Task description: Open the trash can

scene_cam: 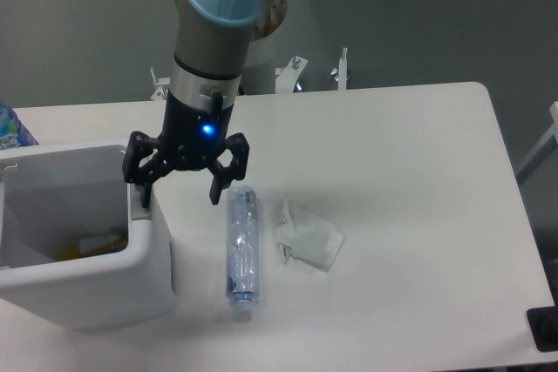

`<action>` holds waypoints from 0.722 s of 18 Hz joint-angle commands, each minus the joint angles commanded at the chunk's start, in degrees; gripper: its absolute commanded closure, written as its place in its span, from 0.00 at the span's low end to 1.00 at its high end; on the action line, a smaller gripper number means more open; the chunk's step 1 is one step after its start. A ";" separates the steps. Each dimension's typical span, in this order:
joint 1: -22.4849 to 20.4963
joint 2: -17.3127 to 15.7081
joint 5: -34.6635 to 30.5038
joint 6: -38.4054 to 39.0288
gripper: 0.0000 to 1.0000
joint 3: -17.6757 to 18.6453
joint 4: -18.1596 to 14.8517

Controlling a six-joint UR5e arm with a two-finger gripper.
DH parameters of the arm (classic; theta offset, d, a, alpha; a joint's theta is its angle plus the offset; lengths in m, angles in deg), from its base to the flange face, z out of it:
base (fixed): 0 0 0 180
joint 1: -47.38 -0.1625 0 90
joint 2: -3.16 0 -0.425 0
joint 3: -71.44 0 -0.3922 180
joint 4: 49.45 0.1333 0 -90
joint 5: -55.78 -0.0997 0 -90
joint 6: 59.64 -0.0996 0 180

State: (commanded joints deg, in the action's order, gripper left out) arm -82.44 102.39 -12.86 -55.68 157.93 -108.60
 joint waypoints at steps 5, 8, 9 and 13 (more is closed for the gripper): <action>-0.52 0.53 -9.12 -0.44 0.00 -2.37 0.18; -2.10 0.70 -12.73 -3.15 0.00 -2.99 0.09; -3.07 0.70 -14.22 -3.95 0.00 -3.08 0.09; -8.07 0.35 -16.88 -9.73 0.00 -4.22 -0.08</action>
State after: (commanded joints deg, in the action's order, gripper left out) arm -90.51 102.74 -29.74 -65.41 153.71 -108.68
